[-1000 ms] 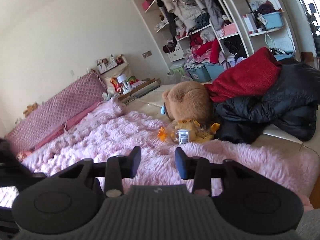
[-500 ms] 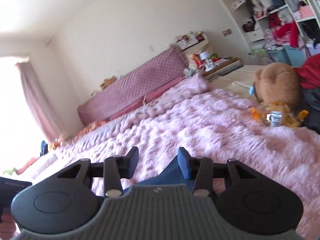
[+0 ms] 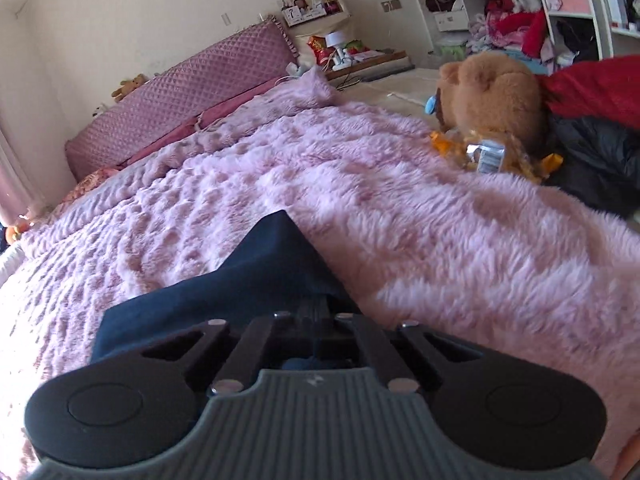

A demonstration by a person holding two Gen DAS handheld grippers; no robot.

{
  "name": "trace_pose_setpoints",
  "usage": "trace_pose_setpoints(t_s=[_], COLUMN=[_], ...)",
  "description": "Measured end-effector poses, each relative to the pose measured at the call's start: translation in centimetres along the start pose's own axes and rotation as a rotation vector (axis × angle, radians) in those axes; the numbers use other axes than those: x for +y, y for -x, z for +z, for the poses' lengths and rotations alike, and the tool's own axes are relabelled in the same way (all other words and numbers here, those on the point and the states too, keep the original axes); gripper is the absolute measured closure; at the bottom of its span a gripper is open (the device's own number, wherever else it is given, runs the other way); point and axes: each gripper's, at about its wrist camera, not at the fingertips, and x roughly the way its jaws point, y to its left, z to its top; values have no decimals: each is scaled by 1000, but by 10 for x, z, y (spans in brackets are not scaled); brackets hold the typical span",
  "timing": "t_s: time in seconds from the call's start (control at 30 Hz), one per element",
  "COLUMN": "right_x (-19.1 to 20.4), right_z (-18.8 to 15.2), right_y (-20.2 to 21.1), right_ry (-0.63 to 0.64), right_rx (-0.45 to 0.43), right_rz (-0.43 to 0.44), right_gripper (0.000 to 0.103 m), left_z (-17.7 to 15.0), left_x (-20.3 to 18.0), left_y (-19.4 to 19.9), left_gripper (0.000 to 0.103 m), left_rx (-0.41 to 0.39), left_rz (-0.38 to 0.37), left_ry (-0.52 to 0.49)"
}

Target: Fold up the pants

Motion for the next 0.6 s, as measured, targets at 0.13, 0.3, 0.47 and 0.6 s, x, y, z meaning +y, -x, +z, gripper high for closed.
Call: trace_pose_setpoints(t_s=[0.13, 0.3, 0.47, 0.6], right_x=[-1, -39, -71, -85], right_z=[6, 34, 36, 22], right_y=[24, 42, 26, 16], right_ry=[55, -21, -11, -54], right_rx=[-89, -16, 178, 281], right_rz=[-68, 211, 377, 485], right_gripper=[94, 32, 30, 34], left_z=[13, 27, 49, 56], left_x=[-9, -5, 42, 75], left_y=[40, 107, 117, 96], left_gripper=[89, 43, 29, 27], left_rx=[-46, -175, -98, -50], left_rz=[-60, -45, -63, 10], left_ry=[-42, -89, -52, -18])
